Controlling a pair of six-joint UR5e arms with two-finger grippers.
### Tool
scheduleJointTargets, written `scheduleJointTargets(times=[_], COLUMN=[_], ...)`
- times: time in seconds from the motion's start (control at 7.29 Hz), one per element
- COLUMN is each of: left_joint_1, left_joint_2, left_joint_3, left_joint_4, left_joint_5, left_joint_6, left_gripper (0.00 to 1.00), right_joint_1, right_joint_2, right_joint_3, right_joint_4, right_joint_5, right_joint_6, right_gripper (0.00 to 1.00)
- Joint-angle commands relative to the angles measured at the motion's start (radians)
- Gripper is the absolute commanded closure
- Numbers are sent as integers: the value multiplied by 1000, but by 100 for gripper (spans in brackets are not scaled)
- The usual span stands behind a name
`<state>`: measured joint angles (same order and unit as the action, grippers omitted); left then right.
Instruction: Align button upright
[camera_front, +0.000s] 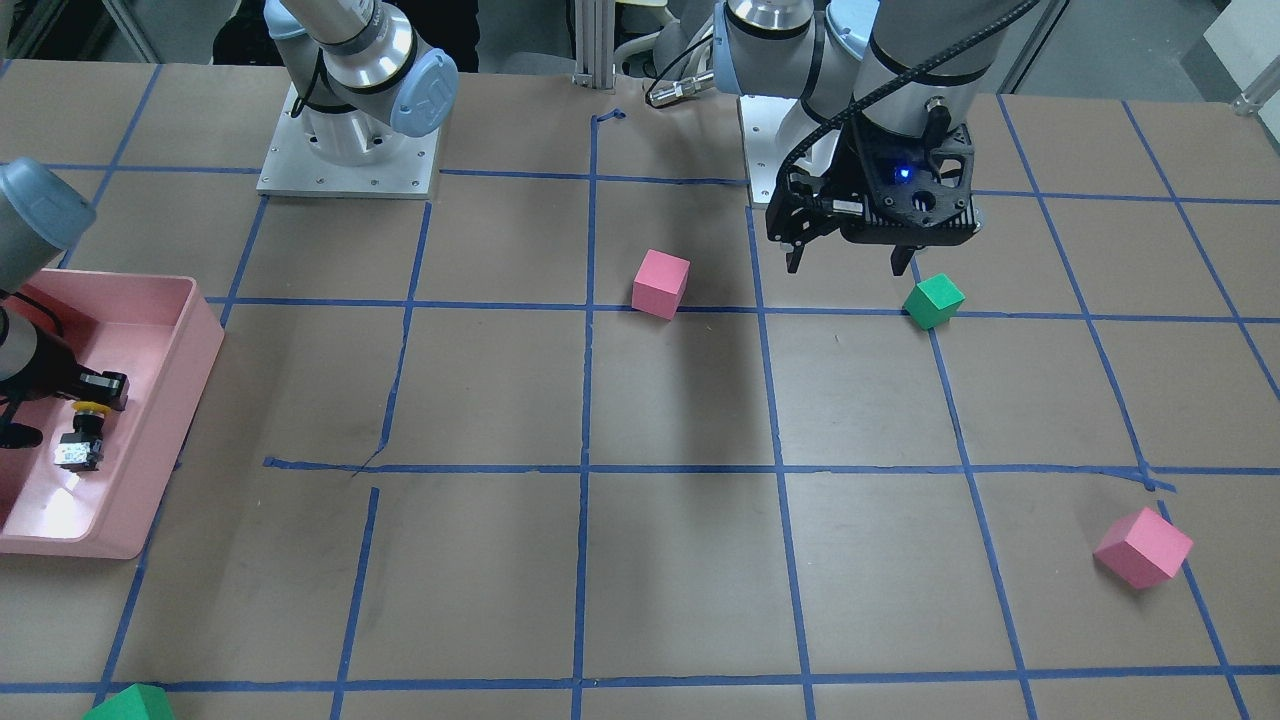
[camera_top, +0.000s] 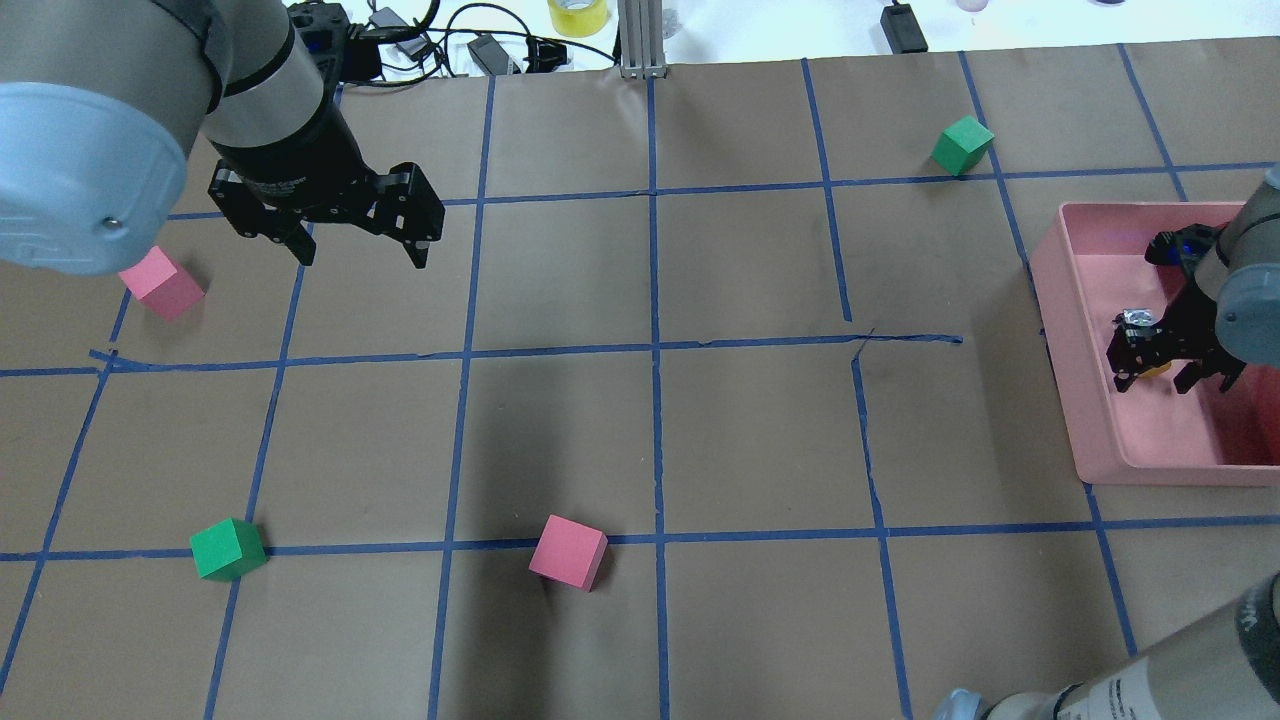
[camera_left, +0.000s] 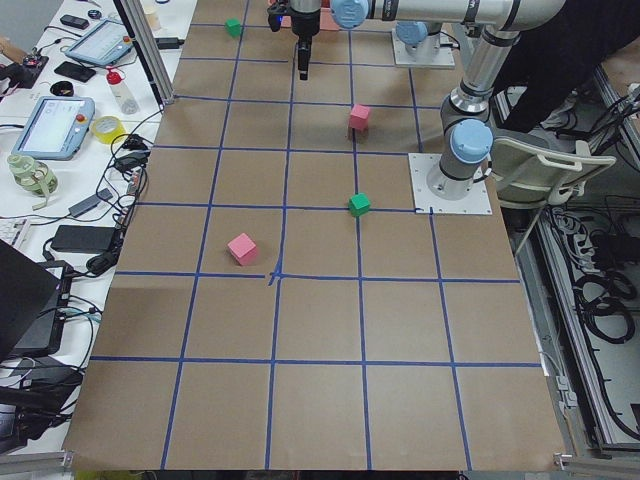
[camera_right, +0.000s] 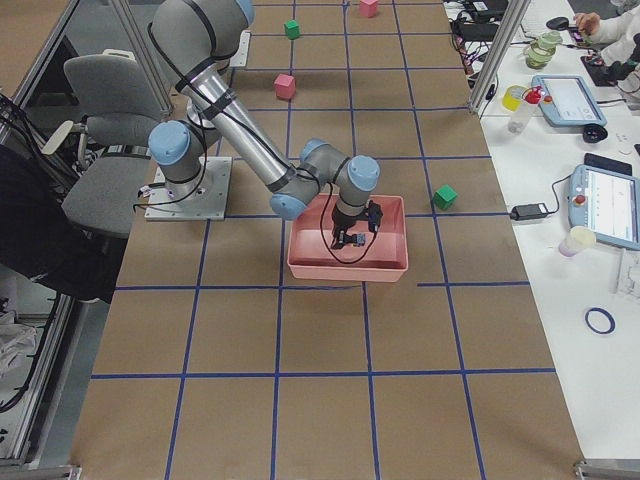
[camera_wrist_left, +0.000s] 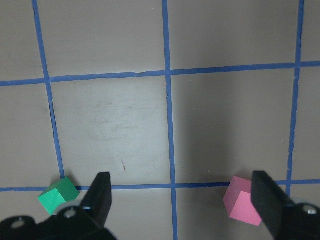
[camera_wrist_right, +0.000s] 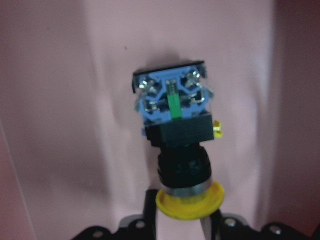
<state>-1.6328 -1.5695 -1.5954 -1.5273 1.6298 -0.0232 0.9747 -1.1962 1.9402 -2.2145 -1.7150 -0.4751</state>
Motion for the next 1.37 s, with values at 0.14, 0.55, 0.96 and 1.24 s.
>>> scheduleJointTargets(times=[0.14, 0.55, 0.96, 1.24], left_joint_1=[1, 1, 1, 1], left_joint_2=[2, 2, 2, 2], left_joint_3=[0, 2, 2, 2], left_joint_4=[-4, -4, -4, -4], left_joint_5=[4, 4, 4, 4], left_joint_6=[0, 0, -1, 0], left_gripper=[0, 0, 0, 0], right_joint_1=[1, 13, 15, 15], right_joint_2=[-20, -84, -77, -39], right_joint_3=[-59, -154, -221, -210], right_joint_4=[31, 166, 204, 155], right_joint_5=[3, 63, 71, 68], right_joint_6=[6, 48, 38, 27], right_gripper=[100, 100, 89, 0])
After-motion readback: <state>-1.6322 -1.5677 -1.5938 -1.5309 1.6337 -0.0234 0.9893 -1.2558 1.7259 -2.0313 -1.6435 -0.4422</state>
